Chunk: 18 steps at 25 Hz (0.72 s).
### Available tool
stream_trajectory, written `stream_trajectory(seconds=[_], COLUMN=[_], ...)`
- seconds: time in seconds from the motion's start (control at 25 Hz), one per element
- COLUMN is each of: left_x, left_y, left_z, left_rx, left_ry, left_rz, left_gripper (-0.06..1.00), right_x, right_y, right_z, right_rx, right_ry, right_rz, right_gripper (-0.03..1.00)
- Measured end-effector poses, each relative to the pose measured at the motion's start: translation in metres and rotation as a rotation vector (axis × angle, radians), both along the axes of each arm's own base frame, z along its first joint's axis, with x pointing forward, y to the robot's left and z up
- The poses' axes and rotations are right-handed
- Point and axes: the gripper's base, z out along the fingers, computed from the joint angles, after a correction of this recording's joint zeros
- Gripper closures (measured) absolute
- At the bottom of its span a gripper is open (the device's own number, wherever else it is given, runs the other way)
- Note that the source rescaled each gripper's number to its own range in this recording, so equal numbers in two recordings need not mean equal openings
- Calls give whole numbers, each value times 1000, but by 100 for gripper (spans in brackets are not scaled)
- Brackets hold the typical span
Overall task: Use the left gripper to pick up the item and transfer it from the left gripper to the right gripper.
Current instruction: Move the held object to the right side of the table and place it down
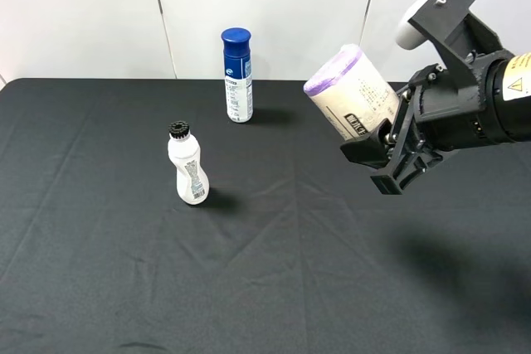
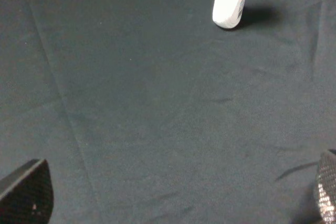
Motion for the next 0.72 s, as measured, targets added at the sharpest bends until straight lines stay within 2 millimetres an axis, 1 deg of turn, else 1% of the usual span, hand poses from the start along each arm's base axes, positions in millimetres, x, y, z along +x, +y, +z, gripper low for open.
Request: stream_trajectory(seconds=[0.28,0.44,0.72], left_x=[2,7,7], left_y=[-1,-6,-8], left_z=[-1,-4,-4], left_rx=[-3,-40,-53], left_ry=[-15,-32,-37], left_rz=[2,-19,-30], left_gripper=[-5,-5,-5], right_x=[0,0,0], right_y=[0,0,0], right_z=[0,0,0], right_rx=[13,15,16], right_ry=[12,13,14], right_rz=[-14,-15,-16], right_gripper=[96,96,96])
